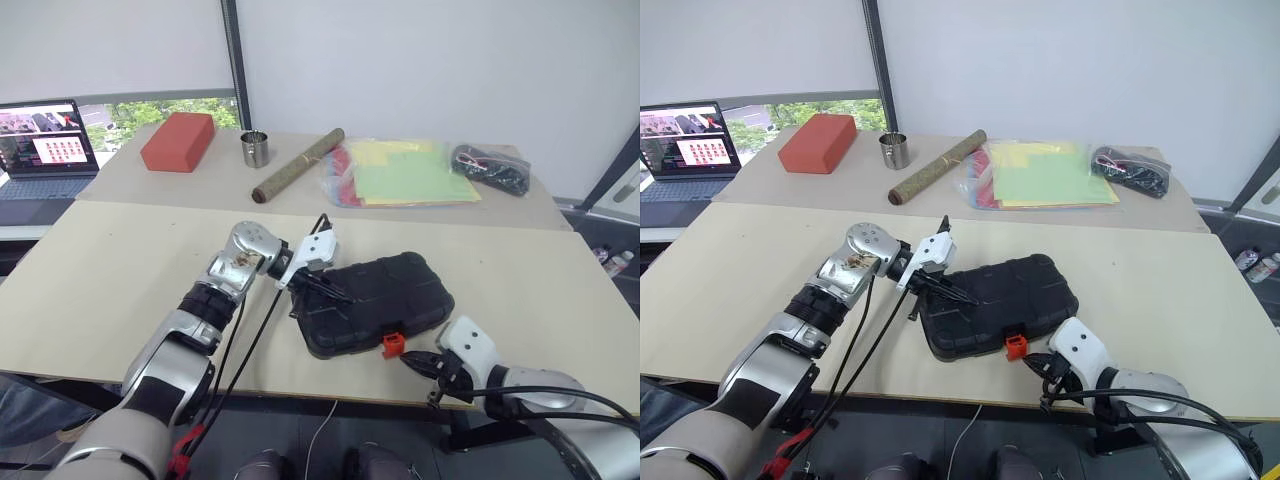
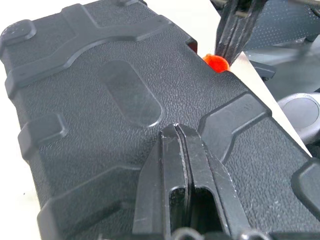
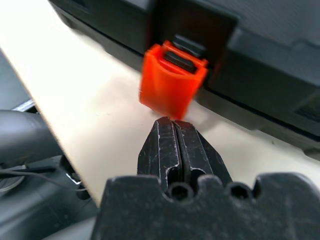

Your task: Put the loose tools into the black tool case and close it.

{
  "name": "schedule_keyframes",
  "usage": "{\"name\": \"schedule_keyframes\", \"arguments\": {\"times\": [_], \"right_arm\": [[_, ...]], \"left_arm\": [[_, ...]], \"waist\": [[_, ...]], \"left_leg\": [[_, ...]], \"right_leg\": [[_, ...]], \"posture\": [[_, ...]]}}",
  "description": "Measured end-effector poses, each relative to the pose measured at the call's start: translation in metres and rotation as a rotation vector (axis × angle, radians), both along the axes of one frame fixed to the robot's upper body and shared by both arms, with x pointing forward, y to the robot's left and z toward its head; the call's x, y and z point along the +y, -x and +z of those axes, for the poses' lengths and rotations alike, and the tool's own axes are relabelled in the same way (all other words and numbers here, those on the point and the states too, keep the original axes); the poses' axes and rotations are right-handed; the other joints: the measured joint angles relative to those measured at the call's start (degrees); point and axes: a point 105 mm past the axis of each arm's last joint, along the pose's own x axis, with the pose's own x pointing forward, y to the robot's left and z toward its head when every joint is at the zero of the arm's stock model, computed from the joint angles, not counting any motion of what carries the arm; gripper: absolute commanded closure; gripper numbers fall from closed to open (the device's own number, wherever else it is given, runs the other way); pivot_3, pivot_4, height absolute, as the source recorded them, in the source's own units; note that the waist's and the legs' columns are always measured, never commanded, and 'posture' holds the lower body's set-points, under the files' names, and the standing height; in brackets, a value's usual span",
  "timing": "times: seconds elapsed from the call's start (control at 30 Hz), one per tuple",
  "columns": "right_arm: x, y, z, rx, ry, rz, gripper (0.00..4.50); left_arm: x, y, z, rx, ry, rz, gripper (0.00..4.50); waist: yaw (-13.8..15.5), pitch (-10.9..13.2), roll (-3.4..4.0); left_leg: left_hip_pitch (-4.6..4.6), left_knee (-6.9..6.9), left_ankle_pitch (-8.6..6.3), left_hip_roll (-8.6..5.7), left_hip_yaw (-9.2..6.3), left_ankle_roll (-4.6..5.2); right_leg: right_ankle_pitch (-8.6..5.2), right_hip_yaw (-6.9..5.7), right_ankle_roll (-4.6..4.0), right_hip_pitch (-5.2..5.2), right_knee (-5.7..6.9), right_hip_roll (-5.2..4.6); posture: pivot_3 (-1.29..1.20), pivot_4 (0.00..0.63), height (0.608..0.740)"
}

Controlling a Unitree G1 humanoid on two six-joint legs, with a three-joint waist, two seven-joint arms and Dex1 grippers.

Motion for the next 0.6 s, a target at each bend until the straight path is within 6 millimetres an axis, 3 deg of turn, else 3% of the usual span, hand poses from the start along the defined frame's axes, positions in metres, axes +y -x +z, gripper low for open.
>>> {"name": "schedule_keyframes", "arguments": {"times": [0.27,0.6], "right_arm": [[0.009,-0.01,-0.005,-0.006,-0.063,-0.04,4.5],[0.017,-0.016,-0.001,-0.038,-0.147,-0.1,4.5]], "left_arm": [[-0.013,0.004,-0.003,-0.1,-0.016,-0.07,4.48],[-0.018,-0.005,-0.006,-0.32,-0.062,-0.115,4.48]], "waist": [[0.07,0.0,0.01],[-0.92,-0.02,0.02]], "left_leg": [[0.0,0.0,0.0,0.0,-0.01,0.0],[0.3,-0.02,0.04,0.1,-0.01,-0.06]], "right_leg": [[0.0,0.0,-0.01,0.02,-0.01,0.0],[-0.14,0.08,0.26,0.2,0.03,-0.02]], "posture": [[0.0,0.15,0.736],[0.0,0.15,0.736]]}}
